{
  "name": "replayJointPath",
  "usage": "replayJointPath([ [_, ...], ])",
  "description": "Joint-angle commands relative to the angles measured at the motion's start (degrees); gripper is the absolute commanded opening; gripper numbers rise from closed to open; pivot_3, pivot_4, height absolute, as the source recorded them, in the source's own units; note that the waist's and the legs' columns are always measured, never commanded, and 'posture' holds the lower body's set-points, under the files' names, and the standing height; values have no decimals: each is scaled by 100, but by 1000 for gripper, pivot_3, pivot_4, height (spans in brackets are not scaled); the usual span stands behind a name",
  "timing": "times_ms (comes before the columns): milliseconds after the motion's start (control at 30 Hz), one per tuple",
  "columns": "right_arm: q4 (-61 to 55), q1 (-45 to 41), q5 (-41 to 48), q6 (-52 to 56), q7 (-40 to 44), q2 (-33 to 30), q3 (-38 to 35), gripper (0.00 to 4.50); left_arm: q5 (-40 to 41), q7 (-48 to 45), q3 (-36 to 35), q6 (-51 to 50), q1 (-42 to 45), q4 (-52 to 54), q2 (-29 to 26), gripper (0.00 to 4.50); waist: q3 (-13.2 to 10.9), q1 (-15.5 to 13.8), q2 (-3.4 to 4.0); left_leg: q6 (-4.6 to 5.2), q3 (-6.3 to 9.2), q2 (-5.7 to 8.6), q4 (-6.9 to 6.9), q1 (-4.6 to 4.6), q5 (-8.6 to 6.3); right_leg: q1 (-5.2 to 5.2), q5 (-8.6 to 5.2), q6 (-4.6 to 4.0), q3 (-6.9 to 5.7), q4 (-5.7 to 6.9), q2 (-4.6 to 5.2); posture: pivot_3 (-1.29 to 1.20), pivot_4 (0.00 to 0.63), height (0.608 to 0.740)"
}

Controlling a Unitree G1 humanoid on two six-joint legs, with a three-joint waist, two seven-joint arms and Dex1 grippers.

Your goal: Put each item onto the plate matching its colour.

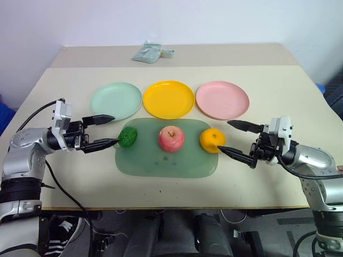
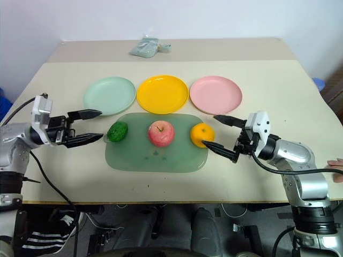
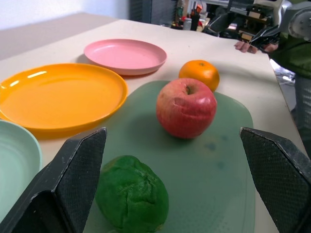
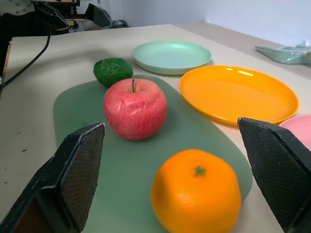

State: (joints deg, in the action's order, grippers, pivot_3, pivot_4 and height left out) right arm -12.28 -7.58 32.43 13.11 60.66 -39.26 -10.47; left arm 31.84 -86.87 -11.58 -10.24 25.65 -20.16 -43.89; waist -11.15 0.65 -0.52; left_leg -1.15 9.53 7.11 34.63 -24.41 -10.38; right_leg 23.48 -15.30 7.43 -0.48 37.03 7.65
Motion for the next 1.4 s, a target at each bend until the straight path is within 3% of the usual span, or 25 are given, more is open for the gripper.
replayJointPath([
  [33,-328,46,133,6,-53,-71,-208,4450,1,-57,-35,84,150,-4,-17,4500,0,5,0,0,0,0,0,0,0,0,0,0,0,0,0,0,150,740],
  [567,-359,34,113,102,-99,-265,-400,4450,-38,77,81,160,143,16,306,4500,1,-4,-1,0,-3,-2,6,0,0,-1,2,0,2,1,-1,0,150,740],
  [800,-188,-181,61,158,-122,-252,-246,4450,-86,-36,20,185,436,-246,145,4500,1,4,-1,0,-5,-3,9,0,0,-1,4,-2,2,2,-2,0,150,740],
  [1400,54,-723,-9,368,-269,-87,68,4450,167,393,-337,-12,75,209,90,4500,1,7,-1,0,-8,-3,11,0,0,0,8,2,6,1,-2,0,150,740],
])
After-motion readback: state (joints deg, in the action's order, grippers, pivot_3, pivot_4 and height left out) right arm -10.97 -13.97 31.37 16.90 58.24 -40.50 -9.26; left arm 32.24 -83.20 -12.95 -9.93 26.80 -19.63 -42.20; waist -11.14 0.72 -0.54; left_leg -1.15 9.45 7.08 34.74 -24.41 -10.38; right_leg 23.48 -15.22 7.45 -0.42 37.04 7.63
